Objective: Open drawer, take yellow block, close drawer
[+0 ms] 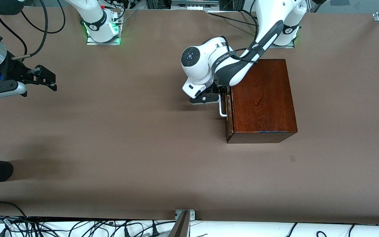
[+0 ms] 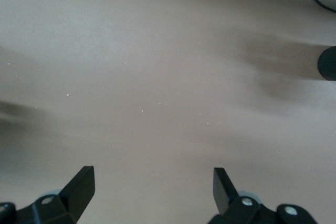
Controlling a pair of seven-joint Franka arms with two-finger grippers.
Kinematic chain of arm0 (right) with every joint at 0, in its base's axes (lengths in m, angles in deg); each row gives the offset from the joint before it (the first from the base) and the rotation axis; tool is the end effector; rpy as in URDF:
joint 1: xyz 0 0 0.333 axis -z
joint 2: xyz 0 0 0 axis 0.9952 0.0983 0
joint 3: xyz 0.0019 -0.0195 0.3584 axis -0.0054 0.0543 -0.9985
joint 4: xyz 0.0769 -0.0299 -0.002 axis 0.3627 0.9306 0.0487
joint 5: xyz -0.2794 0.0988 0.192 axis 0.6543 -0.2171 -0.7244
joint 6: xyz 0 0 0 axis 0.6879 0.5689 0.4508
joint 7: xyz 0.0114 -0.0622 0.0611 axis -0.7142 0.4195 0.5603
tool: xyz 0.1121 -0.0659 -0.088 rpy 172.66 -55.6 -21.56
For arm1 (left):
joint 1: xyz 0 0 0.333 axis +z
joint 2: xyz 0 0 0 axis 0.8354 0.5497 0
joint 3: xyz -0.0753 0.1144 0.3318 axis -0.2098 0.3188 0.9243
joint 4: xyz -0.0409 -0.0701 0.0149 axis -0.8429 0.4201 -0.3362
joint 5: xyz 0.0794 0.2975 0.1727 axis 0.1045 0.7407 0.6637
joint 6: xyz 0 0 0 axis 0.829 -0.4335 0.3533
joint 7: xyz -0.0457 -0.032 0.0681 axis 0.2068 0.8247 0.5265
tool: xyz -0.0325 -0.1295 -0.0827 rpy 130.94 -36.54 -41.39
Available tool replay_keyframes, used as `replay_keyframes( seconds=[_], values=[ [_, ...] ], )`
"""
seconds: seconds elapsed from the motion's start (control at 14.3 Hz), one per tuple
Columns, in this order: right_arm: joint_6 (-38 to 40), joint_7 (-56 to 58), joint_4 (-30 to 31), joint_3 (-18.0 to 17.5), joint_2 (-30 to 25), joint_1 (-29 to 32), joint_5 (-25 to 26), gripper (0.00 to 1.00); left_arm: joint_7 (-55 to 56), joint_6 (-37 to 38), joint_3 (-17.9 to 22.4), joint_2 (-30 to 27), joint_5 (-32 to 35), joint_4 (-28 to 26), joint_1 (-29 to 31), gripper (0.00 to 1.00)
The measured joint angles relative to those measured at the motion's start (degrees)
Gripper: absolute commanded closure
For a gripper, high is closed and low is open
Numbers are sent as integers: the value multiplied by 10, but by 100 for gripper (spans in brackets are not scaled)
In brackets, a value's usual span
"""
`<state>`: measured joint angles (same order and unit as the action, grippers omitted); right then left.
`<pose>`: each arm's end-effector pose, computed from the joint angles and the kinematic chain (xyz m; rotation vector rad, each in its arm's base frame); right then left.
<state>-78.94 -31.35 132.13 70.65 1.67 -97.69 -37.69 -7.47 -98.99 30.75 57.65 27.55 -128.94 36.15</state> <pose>0.5489 0.0610 0.6013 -3.1181 -0.3386 -0.0642 0.4612 -0.4323 0.2832 -2.8860 -0.0379 0.0759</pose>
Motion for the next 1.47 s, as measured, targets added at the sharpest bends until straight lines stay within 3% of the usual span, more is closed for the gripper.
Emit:
replay_keyframes(
  seconds=[1.12, 1.47],
  values=[
    [11, 0, -1, 1, 0, 1, 0, 0, 15, -60, -1, 30, 0, 63, -49, 0],
    [13, 0, -1, 1, 0, 1, 0, 0, 15, 9, -6, 16, -6, 119, -48, 0]
  ],
)
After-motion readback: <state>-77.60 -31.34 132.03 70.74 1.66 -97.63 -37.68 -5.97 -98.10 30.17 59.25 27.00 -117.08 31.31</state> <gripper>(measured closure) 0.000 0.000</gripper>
